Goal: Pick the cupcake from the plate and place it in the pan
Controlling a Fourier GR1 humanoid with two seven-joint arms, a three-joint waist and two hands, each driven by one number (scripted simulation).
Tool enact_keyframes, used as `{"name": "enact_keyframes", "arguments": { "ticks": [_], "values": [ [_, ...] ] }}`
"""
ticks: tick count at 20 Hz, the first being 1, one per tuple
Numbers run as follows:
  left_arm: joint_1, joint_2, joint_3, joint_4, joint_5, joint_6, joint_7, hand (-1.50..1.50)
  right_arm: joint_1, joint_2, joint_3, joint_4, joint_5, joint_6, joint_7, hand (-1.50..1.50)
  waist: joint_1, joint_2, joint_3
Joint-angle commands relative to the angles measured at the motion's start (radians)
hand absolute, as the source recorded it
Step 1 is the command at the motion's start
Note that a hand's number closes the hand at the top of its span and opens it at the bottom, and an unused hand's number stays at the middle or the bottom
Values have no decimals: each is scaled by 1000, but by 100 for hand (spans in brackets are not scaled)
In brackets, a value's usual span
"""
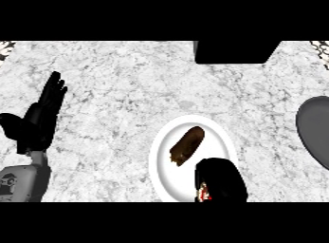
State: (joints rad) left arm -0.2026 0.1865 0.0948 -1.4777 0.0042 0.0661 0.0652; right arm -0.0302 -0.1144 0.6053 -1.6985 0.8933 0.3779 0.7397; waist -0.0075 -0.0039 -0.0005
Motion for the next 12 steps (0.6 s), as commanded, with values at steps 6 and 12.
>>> {"name": "enact_keyframes", "arguments": {
  "ticks": [6,12],
  "values": [
    [10,5,17,17,9,-9,-16,0,68,-108,62,-341,273,-197,69,150,-12,-6,0],
    [-41,-18,-6,56,-32,24,-25,0,133,-137,37,-558,358,-278,103,150,-12,1,0]
  ]
}}
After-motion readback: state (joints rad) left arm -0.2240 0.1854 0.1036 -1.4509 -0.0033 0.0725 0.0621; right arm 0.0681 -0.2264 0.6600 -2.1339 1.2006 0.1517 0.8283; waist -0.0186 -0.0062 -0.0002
